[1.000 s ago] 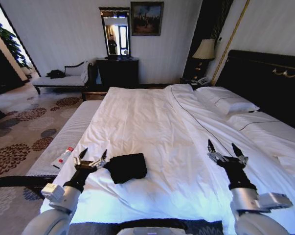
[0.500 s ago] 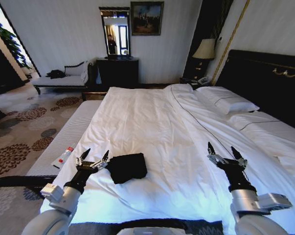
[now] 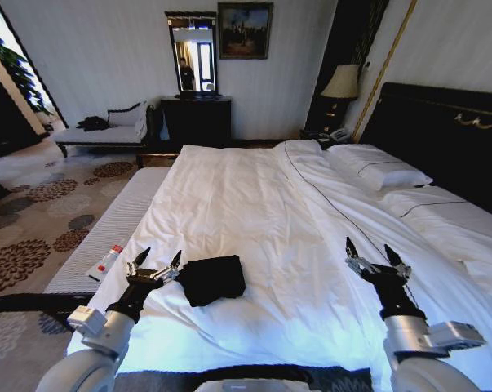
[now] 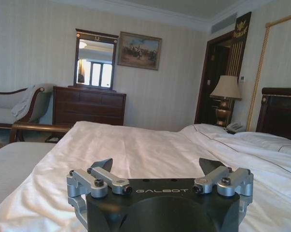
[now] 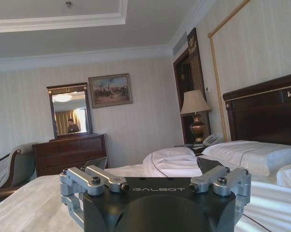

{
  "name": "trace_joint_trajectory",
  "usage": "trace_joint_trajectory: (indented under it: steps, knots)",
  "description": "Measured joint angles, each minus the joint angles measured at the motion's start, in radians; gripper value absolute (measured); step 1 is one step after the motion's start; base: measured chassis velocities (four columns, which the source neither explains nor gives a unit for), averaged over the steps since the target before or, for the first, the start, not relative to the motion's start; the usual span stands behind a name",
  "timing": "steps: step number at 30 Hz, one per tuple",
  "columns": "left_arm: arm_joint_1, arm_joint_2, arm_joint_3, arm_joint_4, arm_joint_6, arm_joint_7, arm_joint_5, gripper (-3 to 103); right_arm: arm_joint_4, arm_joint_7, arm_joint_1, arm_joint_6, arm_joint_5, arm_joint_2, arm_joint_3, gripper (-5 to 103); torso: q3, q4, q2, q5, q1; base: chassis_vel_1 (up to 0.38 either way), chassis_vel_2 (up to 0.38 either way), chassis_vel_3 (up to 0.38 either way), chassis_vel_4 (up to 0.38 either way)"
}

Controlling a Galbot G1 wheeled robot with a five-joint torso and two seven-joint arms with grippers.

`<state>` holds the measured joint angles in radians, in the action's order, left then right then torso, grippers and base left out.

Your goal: Fold the clothes on the bed.

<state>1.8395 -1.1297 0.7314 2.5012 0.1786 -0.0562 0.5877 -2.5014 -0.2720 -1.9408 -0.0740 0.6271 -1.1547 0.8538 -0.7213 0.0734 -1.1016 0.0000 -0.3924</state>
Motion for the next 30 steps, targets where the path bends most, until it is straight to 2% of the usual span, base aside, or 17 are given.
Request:
trace_joint_trajectory:
  steps: [30]
  knots:
    - [0.000, 0.000, 0.000, -0.001, 0.001, -0.001, 0.000, 100, 0.001, 0.001, 0.001, -0.002, 0.001, 0.001, -0.001, 100, 0.000, 0.0000, 0.000, 0.0000, 0.000, 0.000, 0.000, 0.000, 0.000]
